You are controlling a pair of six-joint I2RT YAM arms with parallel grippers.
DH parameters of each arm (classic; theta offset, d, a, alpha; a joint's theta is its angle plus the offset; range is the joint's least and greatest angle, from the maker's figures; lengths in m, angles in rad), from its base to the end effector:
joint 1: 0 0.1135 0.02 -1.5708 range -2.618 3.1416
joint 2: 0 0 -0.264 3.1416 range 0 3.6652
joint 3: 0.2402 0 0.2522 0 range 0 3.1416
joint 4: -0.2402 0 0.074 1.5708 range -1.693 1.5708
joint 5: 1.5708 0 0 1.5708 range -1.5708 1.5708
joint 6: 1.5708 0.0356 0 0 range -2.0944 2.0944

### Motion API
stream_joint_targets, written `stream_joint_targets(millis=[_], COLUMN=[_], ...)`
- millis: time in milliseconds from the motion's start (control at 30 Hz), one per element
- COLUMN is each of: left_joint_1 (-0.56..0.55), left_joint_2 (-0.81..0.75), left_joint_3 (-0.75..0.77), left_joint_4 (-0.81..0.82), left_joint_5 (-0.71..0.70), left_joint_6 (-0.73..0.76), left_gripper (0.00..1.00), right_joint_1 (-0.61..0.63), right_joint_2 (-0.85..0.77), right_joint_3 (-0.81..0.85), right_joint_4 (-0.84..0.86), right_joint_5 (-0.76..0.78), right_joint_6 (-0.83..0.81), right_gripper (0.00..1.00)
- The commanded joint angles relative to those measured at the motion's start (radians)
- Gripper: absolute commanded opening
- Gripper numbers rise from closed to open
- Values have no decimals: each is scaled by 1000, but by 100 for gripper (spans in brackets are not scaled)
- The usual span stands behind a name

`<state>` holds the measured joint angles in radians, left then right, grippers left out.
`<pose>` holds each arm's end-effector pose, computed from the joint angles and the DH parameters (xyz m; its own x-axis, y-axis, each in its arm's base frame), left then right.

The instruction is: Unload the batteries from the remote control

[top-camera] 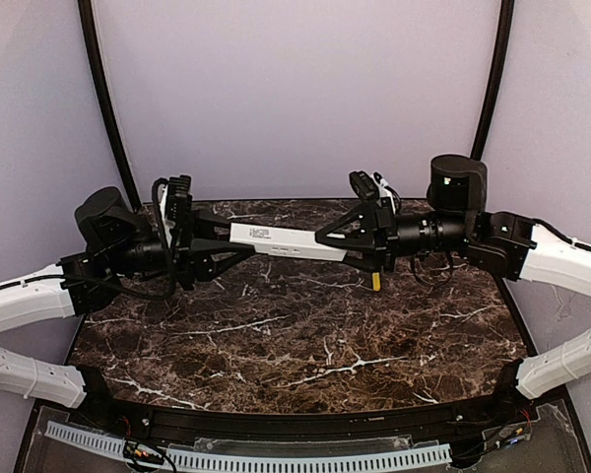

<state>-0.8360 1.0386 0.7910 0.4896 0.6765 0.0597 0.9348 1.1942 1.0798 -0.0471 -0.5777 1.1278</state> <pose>0.1424 -0.1908 0.3635 0.2192 -0.1732 -0.9602 0.9747 0.0823 0.2077 0.1481 0.2333 0.3739 -0.9391 0.0024 -0.3437 -0.3398 0.1443 0.9294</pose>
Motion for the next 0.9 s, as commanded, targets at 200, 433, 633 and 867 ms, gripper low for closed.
stream_joint_targets(millis=[200,433,633,867], left_joint_1=[0,0,0,0], left_joint_2=[-4,-12,-28,-54], left_joint_3=[-16,-20,-35,-57], left_joint_4=[48,45,66,97], left_joint_5=[2,1,-7,-18], left_joint_6=[-1,-4,-22,-52], left_gripper=[0,0,0,0], right_joint_1=[-5,-5,-5,-7], right_joint_2=[0,-3,-22,-46], right_joint_3=[-19,-31,-53,-78], right_joint_4=[43,78,98,104], right_joint_5=[-24,-23,-6,8], right_joint_6=[-3,-2,1,9], right_gripper=[27,25,21,23])
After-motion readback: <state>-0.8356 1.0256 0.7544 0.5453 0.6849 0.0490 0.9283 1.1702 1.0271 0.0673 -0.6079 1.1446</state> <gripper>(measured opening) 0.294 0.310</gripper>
